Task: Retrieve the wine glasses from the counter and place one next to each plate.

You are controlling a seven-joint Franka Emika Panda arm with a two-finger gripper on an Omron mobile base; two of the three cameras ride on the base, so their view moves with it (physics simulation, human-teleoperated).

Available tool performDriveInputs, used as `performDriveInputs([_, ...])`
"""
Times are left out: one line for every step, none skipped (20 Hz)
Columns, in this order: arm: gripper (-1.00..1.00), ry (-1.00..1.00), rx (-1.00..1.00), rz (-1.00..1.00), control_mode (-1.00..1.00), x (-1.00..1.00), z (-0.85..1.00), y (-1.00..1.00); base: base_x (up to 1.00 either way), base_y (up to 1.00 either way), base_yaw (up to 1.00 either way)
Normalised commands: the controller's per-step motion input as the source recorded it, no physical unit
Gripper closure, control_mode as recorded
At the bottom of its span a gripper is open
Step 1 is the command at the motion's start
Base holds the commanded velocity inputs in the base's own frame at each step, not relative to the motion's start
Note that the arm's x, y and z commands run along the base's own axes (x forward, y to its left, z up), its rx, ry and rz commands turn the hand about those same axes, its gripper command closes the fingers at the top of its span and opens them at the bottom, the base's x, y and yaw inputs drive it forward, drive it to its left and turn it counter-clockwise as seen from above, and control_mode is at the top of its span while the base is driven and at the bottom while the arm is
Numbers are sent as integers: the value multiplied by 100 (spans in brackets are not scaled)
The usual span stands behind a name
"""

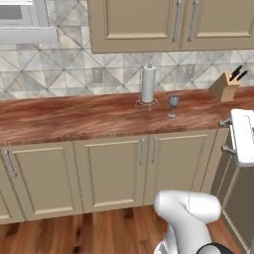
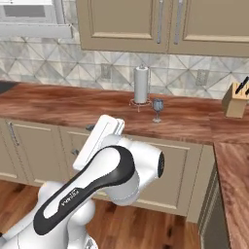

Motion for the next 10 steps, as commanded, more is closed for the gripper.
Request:
performDriveInputs([-100, 0, 0, 0, 100, 0, 0, 0, 100, 0, -15])
performDriveInputs([-100, 0, 0, 0, 100, 0, 0, 0, 100, 0, -17])
performDriveInputs([-100, 0, 0, 0, 100, 0, 0, 0, 100, 0, -17])
performDriveInputs([-100, 0, 0, 0, 100, 0, 0, 0, 100, 0, -18])
performDriveInputs([-100, 0, 0, 0, 100, 0, 0, 0, 100, 0, -20])
performDriveInputs([-100, 0, 0, 0, 100, 0, 0, 0, 96, 0, -26])
performDriveInputs([-100, 0, 0, 0, 100, 0, 0, 0, 89, 0, -35])
performDriveInputs([-100, 0, 0, 0, 100, 0, 0, 0, 76, 0, -39])
performDriveInputs([-100, 0, 0, 0, 100, 0, 0, 0, 55, 0, -40])
performDriveInputs([-100, 0, 0, 0, 100, 0, 0, 0, 52, 0, -43])
